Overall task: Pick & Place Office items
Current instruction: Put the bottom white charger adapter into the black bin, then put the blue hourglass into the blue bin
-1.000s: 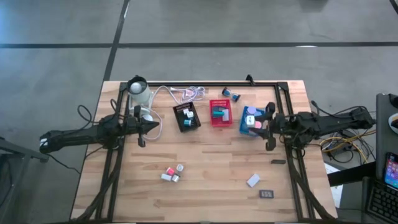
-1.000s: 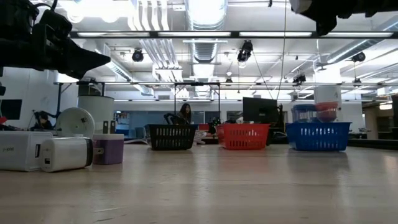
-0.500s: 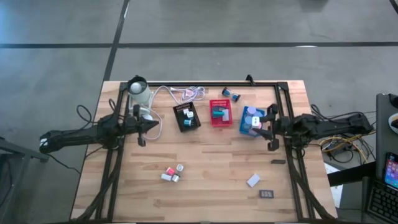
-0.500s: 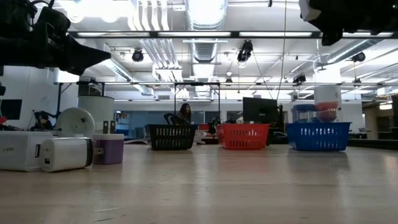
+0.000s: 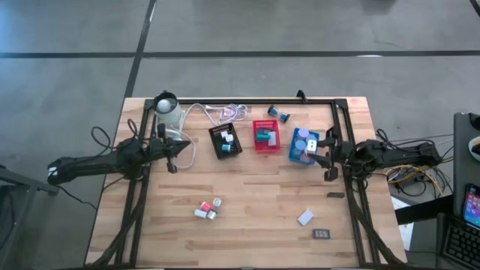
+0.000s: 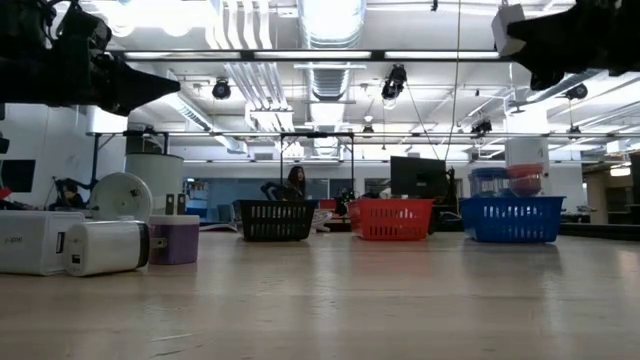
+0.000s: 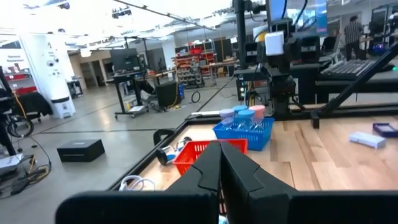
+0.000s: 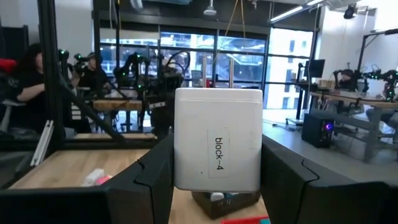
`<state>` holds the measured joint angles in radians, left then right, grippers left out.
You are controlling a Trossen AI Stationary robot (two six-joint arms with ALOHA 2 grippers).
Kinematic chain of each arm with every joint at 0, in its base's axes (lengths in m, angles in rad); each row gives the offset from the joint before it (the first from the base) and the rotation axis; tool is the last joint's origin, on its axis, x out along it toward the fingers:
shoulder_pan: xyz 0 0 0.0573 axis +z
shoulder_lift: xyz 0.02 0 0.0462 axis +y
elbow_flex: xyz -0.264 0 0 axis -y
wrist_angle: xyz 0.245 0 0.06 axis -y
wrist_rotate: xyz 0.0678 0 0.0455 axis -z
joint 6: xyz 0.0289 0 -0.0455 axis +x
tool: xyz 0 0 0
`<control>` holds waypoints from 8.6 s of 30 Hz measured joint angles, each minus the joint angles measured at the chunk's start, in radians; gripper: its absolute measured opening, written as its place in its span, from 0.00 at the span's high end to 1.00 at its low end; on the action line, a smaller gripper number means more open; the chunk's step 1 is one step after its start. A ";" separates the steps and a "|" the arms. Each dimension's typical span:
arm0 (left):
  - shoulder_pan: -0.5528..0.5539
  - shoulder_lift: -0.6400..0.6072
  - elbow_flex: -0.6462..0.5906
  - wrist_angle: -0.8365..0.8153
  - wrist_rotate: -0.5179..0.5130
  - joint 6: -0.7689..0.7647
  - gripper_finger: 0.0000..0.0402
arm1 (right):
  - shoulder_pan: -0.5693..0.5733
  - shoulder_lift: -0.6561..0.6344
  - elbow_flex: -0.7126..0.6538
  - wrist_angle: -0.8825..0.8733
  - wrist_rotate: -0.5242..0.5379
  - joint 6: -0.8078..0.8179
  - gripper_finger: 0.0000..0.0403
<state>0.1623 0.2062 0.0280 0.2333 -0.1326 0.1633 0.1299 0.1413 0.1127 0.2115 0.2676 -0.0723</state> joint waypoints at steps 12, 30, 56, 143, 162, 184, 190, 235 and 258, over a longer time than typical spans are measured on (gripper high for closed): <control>0.000 0.000 0.000 -0.002 0.000 -0.015 0.99 | 0.000 -0.093 -0.084 0.005 -0.003 -0.007 0.58; 0.000 0.000 0.000 0.000 0.000 -0.022 0.99 | 0.001 -0.079 -0.088 -0.021 -0.003 0.025 0.58; 0.000 0.000 0.000 -0.002 0.001 -0.027 0.99 | -0.092 0.705 0.552 -0.295 0.124 0.096 0.58; 0.000 0.001 0.000 -0.016 0.000 -0.026 0.99 | -0.337 1.982 1.373 -0.485 -0.241 -0.109 0.43; 0.000 0.001 0.000 -0.018 0.000 -0.029 0.99 | -0.338 1.933 1.416 -0.528 -0.242 -0.123 0.46; 0.000 0.003 0.000 -0.083 0.000 -0.009 0.99 | -0.313 1.205 1.140 -0.483 -0.486 -0.077 0.90; 0.000 0.003 0.000 -0.082 0.000 -0.010 0.99 | -0.313 0.971 0.944 -0.406 -0.478 -0.059 0.97; 0.000 0.004 0.000 -0.050 0.001 -0.085 0.99 | -0.314 -0.138 0.057 -0.173 -0.422 0.079 0.98; 0.000 0.004 0.000 -0.027 0.015 -0.056 0.99 | -0.314 -0.139 -0.104 -0.063 -0.338 0.078 0.98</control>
<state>0.1623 0.2100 0.0277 0.2065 -0.1176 0.1074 -0.1837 0.0026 0.0086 0.1487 -0.0707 0.0056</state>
